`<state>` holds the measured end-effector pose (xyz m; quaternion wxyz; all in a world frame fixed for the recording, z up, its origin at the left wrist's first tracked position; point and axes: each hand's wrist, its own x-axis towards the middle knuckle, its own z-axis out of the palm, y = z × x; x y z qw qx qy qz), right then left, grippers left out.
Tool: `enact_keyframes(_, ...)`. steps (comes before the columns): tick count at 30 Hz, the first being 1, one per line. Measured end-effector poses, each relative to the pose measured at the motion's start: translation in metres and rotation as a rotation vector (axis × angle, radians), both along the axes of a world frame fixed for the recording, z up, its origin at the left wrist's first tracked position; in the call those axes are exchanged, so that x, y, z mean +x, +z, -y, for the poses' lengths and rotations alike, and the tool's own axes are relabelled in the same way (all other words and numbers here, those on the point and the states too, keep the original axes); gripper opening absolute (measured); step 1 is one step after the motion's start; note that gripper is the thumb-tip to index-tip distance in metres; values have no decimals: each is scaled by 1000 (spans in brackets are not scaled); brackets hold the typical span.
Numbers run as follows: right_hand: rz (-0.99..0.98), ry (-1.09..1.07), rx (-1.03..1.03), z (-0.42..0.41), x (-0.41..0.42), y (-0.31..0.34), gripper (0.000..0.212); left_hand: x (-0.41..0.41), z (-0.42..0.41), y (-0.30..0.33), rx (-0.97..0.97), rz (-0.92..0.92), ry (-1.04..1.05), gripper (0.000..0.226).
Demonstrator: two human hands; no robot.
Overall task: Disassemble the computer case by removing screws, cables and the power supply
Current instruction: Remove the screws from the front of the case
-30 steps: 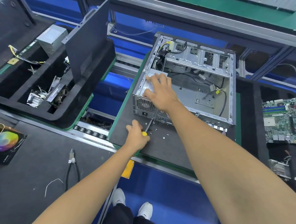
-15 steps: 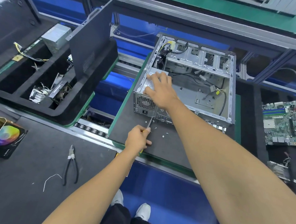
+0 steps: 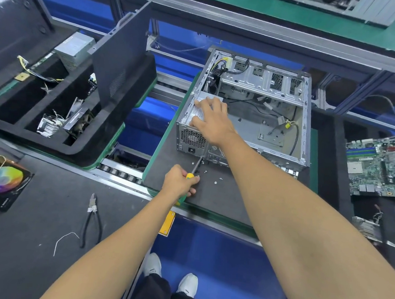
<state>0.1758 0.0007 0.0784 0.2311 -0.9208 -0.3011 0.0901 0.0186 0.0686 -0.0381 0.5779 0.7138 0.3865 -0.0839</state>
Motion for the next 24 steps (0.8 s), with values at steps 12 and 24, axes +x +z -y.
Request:
enact_keyframes(12, -18, -6, 14, 0, 1, -1, 55, -6, 5, 8, 148, -24, -116, 53)
enact_keyframes(24, -10, -3, 11, 0, 2, -2, 55, -15, 1, 7, 142, -79, -102, 43)
